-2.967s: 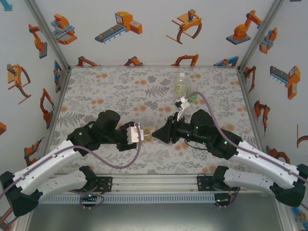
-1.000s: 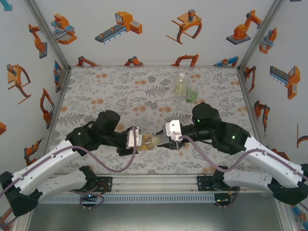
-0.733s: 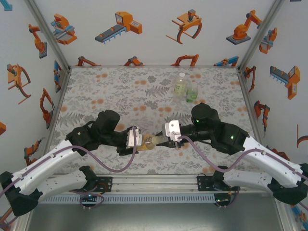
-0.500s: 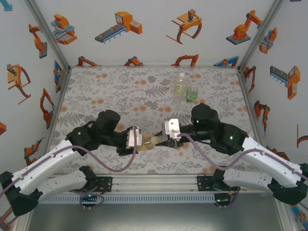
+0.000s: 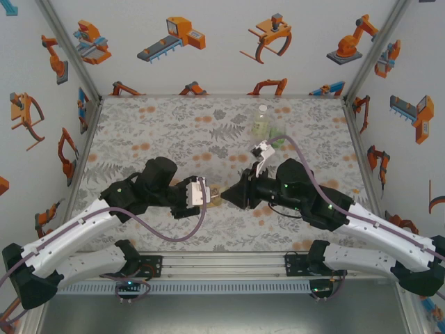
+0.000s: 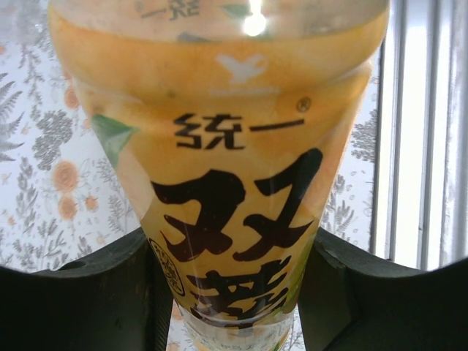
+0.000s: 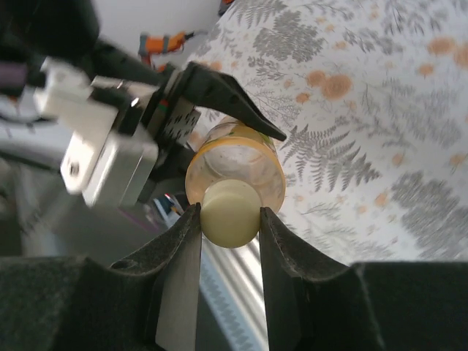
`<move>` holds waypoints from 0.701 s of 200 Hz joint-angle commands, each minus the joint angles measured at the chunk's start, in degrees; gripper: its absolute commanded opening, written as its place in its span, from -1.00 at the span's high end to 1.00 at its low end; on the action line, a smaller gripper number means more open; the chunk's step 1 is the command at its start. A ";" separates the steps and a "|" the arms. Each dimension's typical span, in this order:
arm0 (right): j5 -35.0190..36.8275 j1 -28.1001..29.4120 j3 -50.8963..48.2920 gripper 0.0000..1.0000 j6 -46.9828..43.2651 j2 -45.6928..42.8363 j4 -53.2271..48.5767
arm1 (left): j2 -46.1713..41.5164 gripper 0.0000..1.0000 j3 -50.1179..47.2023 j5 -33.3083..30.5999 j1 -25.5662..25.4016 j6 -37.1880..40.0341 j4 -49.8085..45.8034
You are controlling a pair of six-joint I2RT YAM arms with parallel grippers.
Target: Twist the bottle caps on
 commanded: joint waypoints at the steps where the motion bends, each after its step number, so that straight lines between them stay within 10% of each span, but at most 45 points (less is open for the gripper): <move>1: 14.34 -0.31 -0.90 1.00 26.40 -0.35 -1.86 | -0.13 1.00 0.12 -1.85 -0.39 1.10 1.15; 32: 15.30 -0.31 0.34 1.00 35.90 1.64 -4.65 | 0.01 1.00 0.12 -3.05 -0.39 1.16 1.52; 71: 13.01 -0.32 3.43 1.00 26.84 3.38 -4.62 | -0.08 1.00 0.09 -2.82 -0.40 1.48 1.42; 104: 9.87 -0.31 4.99 0.13 9.54 1.41 -2.23 | -0.14 1.00 0.14 -1.71 -0.44 1.71 0.85; 140: 3.73 -0.35 5.17 -0.11 -13.93 -2.35 -0.07 | -0.56 1.00 0.43 0.19 -0.47 1.89 -0.21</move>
